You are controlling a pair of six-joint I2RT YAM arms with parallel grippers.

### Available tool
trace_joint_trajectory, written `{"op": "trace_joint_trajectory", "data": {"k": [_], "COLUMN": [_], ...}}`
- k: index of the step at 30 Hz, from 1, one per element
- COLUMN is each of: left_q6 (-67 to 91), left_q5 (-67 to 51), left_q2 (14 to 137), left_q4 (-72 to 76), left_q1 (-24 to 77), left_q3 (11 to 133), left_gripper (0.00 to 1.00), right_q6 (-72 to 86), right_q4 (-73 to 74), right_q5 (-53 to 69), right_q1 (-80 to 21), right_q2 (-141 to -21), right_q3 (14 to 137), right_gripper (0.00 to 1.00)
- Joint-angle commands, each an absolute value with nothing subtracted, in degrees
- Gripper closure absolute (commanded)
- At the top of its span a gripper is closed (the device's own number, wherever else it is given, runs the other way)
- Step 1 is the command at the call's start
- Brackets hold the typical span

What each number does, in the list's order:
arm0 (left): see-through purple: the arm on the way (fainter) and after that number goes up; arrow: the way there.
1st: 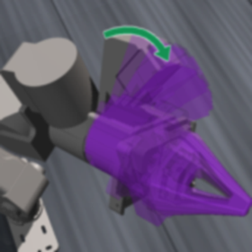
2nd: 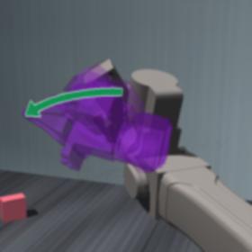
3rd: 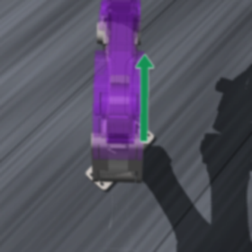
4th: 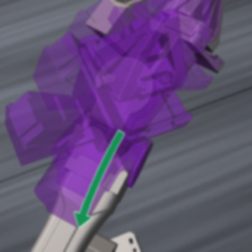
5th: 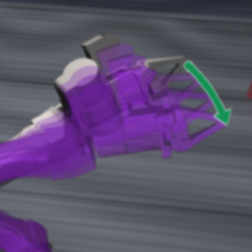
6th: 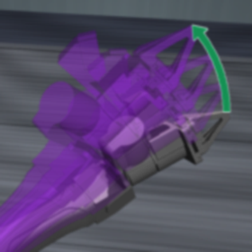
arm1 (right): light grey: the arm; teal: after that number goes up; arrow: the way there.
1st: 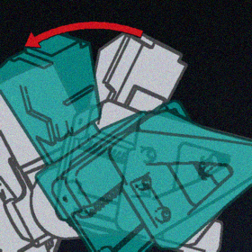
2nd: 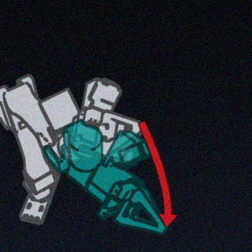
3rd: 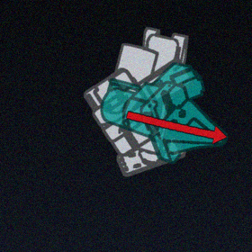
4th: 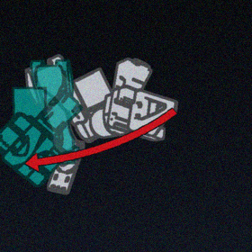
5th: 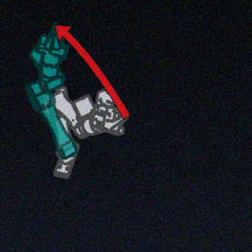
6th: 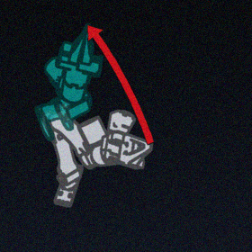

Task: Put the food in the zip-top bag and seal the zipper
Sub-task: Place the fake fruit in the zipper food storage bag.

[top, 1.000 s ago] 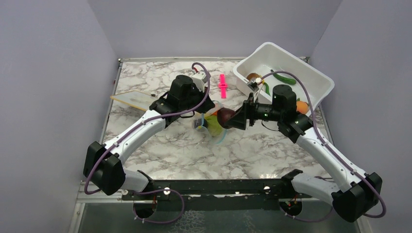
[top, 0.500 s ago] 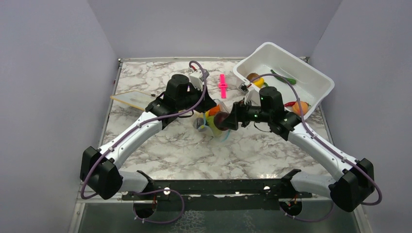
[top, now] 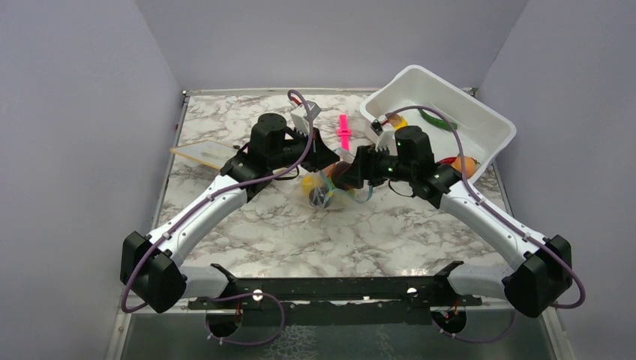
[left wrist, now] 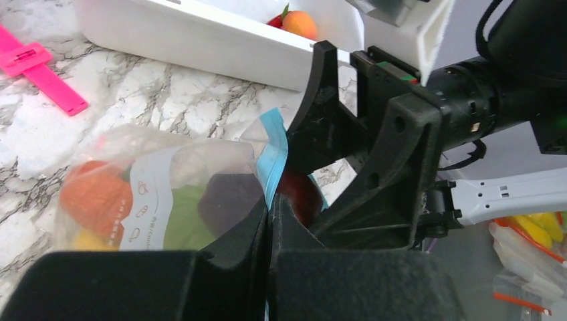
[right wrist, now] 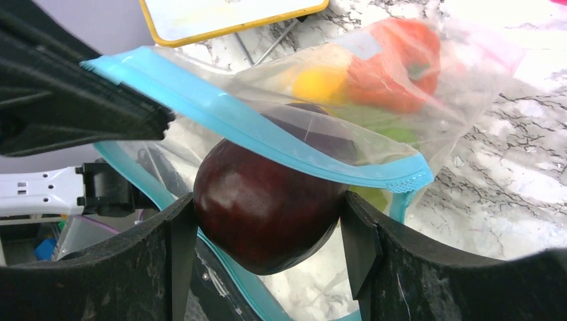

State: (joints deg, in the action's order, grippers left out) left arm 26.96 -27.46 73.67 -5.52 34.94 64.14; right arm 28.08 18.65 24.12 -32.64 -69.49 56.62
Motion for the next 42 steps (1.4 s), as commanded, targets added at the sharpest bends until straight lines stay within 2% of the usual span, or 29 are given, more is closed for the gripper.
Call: {"op": "trace_joint_trajectory", "data": {"k": [1, 13, 23, 27, 32, 35, 42], "left_q6": [28.8, 28.9, 28.0, 27.8, 27.6, 27.3, 26.9], "left_q5": [-30.5, -29.5, -28.4, -28.2, -28.0, -27.7, -27.3], "left_q2": [71.6, 72.5, 72.7, 72.8, 72.8, 72.7, 72.3], "left_q4": [-0.3, 0.1, -0.3, -0.4, -0.4, -0.5, -1.2], "left_q1": [34.8, 34.8, 34.7, 34.7, 34.7, 34.7, 34.7], "left_q3": [63.4, 62.7, 62.5, 62.3, 61.9, 61.8, 61.7], "left_gripper": [1.0, 1.0, 1.0, 1.0, 1.0, 1.0, 1.0], "right_q6": [28.8, 28.1, 27.3, 27.1, 27.3, 27.3, 28.6], "right_q4": [20.3, 20.5, 20.9, 20.6, 20.7, 20.7, 20.6], "right_q5": [21.0, 20.8, 20.3, 21.1, 22.0, 22.8, 25.4], "right_q1": [-33.0, -33.0, -33.0, -33.0, -33.0, -33.0, -33.0], "right_q2": [-71.3, -71.9, -70.3, -69.3, -68.8, -68.6, -67.7], "right_q3": [58.9, 59.1, 59.0, 58.7, 58.7, 58.9, 59.8], "right_gripper": [0.57, 0.33, 0.2, 0.1, 0.1, 0.14, 0.33]}}
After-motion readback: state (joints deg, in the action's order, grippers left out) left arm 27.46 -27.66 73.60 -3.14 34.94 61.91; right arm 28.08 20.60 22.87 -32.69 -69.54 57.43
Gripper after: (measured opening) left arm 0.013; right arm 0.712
